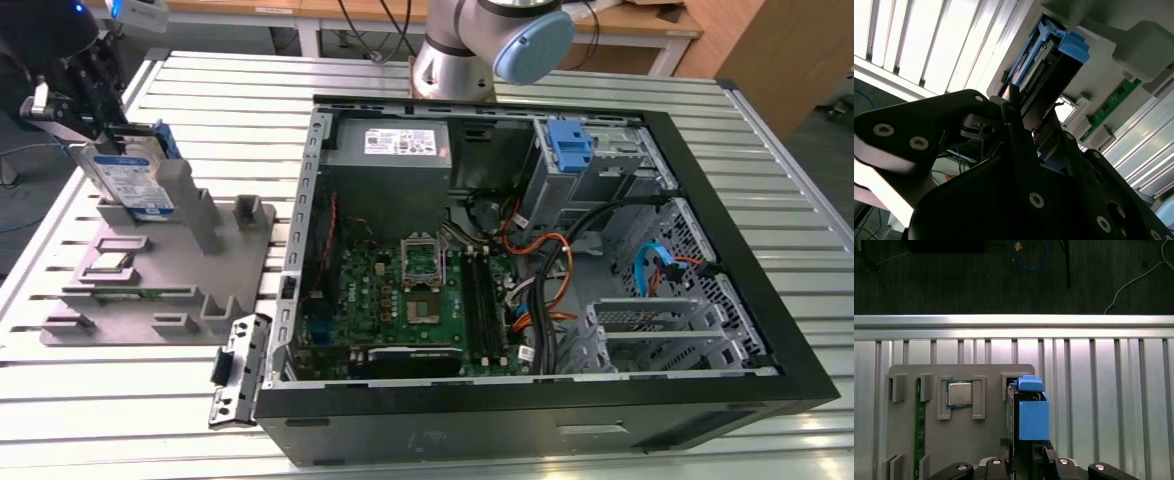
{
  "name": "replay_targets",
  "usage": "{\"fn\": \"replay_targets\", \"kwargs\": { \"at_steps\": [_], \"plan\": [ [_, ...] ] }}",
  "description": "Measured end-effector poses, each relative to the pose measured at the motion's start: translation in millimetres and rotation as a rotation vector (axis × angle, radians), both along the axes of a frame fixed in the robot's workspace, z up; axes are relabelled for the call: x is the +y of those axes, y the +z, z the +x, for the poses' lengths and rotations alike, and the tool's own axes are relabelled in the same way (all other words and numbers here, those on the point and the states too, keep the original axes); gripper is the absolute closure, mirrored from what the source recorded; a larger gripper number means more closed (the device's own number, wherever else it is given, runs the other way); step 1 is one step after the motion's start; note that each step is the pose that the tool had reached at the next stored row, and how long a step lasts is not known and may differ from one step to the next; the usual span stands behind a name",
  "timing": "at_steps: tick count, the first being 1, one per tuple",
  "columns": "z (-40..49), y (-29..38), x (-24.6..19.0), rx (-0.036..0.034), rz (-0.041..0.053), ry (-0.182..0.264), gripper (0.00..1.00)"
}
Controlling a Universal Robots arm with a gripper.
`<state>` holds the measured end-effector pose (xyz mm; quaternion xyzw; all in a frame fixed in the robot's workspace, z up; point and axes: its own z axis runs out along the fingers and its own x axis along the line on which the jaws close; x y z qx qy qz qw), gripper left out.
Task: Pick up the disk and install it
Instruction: 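Pick up the disk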
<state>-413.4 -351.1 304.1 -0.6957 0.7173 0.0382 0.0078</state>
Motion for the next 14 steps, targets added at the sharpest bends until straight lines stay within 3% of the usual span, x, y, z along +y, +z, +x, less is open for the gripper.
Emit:
{"fn": "replay_targets", "kwargs": {
  "at_steps": [7,14],
  "plan": [
    [0.0,10.4,0.0,0.0,0.0,0.0,0.65],
    [0.0,10.5,-0.4,0.0001,-0.0004,0.0,0.65]
  ]
}}
